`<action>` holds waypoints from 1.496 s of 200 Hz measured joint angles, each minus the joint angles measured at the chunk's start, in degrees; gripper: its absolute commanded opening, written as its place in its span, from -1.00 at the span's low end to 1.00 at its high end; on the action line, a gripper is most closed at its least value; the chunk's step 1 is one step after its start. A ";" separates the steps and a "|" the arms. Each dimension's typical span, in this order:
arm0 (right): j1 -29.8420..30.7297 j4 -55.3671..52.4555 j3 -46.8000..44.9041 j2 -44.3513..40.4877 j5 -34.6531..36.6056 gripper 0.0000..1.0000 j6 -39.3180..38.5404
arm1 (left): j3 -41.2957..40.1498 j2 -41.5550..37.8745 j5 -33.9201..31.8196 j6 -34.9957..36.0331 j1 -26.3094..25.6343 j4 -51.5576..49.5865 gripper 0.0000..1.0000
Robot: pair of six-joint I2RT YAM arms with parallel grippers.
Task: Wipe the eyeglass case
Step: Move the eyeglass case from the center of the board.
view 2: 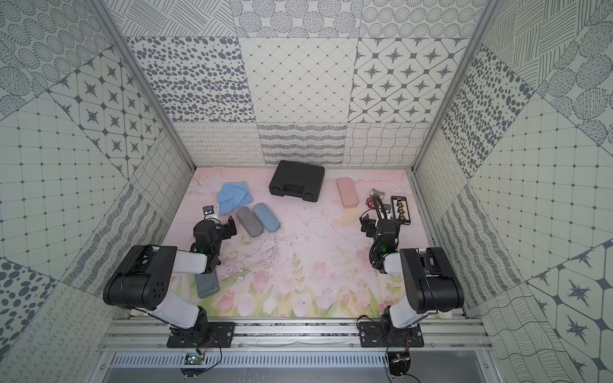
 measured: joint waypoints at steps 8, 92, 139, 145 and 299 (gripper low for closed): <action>0.00 0.00 0.00 0.00 0.00 0.98 0.02 | 0.00 0.00 0.00 0.00 0.00 0.00 0.99; 0.00 0.00 0.00 0.00 0.00 0.98 0.02 | 0.00 0.00 0.00 0.00 0.00 0.00 0.99; 0.00 0.00 0.00 0.00 -0.02 0.98 0.02 | 0.00 0.00 0.02 0.00 0.00 0.00 0.99; 0.00 -0.02 0.00 0.00 -0.02 0.98 0.02 | 0.00 0.00 0.02 0.00 0.00 0.00 0.99; 10.12 -50.80 19.37 -28.48 -5.88 0.80 15.74 | 18.05 -27.10 -21.24 -13.66 -18.64 -44.02 0.99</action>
